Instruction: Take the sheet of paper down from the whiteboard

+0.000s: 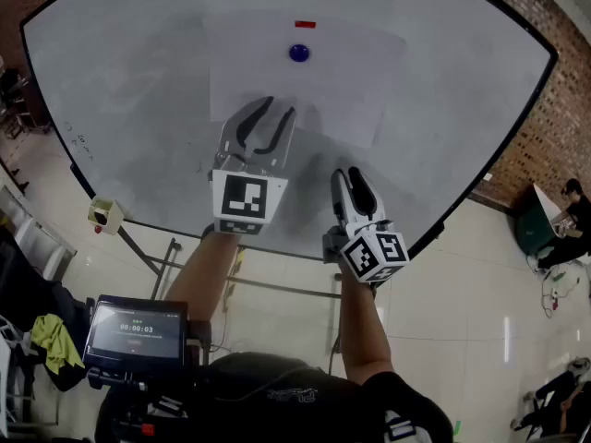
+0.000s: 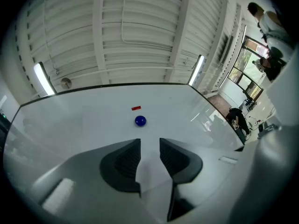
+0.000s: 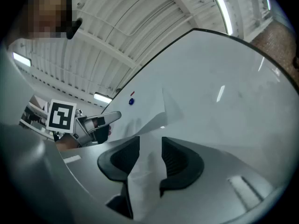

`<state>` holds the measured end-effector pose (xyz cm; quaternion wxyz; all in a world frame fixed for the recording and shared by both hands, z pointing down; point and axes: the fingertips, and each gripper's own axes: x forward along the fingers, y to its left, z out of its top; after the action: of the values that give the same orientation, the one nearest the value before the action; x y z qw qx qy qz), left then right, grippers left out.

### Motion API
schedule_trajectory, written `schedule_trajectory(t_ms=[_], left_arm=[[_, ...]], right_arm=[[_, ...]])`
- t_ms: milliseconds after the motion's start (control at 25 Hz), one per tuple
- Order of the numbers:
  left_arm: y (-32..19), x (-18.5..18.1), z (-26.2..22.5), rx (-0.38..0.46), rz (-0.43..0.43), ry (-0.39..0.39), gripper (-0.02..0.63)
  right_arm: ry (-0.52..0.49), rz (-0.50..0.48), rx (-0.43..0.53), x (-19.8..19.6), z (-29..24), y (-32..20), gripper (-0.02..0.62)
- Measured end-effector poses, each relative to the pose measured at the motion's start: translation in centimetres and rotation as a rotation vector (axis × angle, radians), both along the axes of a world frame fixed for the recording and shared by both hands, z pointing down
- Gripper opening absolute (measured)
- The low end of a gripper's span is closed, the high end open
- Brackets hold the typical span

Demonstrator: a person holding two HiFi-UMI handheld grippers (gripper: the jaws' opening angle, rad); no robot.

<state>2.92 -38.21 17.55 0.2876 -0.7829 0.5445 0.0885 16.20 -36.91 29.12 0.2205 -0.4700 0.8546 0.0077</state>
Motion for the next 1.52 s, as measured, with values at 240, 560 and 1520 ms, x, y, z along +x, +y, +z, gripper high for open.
schedule_trajectory(t_ms=[240,560,1520], left_arm=[[-1.1,-0.4,-3.7,0.041,-0.032,-0.023,0.166],[-2.7,0.9,-6.3,0.055,-0.013,-0.076,0.166],[-3.3,1.6,-6.3,0.046,-0.039,-0.039,0.121]], right_arm=[[-0.141,-0.126,0.001,-0.6,-3.0,-0.8,0.184],[-0.185,-0.143,-0.003,-0.4,-4.9,-1.8,0.186],[-0.244,-0.159,0.031,0.6,-7.4,-1.5,0.014]])
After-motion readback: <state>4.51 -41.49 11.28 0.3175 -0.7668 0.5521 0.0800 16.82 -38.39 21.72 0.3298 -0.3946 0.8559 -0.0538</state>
